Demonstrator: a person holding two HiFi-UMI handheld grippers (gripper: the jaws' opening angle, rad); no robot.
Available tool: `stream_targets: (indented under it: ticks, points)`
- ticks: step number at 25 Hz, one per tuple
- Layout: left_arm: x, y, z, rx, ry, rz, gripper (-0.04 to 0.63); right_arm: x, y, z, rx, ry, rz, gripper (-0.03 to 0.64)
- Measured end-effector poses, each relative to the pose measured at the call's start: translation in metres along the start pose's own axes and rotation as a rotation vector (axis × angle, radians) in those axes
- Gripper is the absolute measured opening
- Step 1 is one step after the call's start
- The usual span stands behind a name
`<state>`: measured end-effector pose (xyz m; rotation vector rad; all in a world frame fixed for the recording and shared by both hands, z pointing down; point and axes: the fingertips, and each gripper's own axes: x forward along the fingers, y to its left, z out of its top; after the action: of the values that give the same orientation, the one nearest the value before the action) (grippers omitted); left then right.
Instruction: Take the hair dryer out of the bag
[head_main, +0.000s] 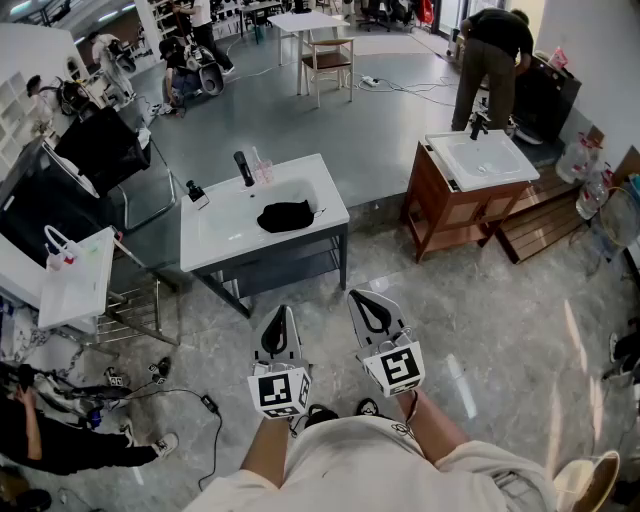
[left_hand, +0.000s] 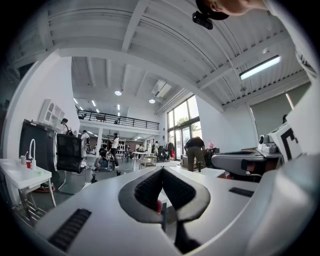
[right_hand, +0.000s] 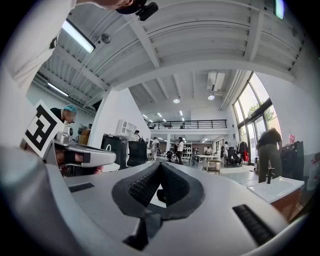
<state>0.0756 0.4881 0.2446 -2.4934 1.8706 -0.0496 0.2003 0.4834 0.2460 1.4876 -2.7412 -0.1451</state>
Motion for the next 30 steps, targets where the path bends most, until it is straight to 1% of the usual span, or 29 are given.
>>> stream_targets:
  ticks: [3, 6, 9, 13, 16, 19, 22, 24, 28, 30]
  points:
    - [-0.003, -0.006, -0.003, -0.004, -0.002, -0.005, 0.017, -0.001, -0.002, 0.004, -0.027, -0.025, -0.013, -0.003]
    - [-0.006, -0.007, -0.004, 0.003, -0.001, -0.016, 0.017, 0.0, 0.001, 0.006, -0.031, -0.025, -0.009, -0.003]
    - [-0.007, -0.01, -0.007, -0.002, 0.007, -0.033, 0.018, 0.001, 0.004, 0.003, -0.025, -0.011, 0.001, -0.003]
    - [-0.011, -0.013, -0.011, -0.005, 0.008, -0.035, 0.018, -0.003, 0.009, -0.005, -0.015, 0.028, 0.023, -0.003]
    - [-0.01, -0.02, -0.009, 0.001, -0.002, -0.072, 0.017, -0.001, 0.005, -0.002, -0.017, 0.024, 0.023, -0.003]
    - [-0.006, -0.022, -0.009, 0.006, 0.002, -0.085, 0.018, 0.003, 0.001, 0.003, -0.028, 0.012, 0.016, -0.002]
    - [-0.013, -0.025, -0.021, 0.008, 0.04, -0.085, 0.018, -0.002, 0.005, 0.002, -0.042, -0.012, 0.02, -0.002]
    - [-0.017, -0.029, -0.032, 0.011, 0.074, -0.088, 0.018, -0.007, 0.007, -0.005, -0.032, 0.001, 0.019, -0.002]
    - [-0.017, -0.028, -0.045, -0.029, 0.109, -0.069, 0.018, -0.009, 0.005, -0.019, -0.012, 0.028, 0.016, -0.002]
    - [-0.017, -0.026, -0.051, -0.035, 0.125, -0.067, 0.018, -0.009, 0.005, -0.025, -0.002, 0.037, 0.012, -0.002]
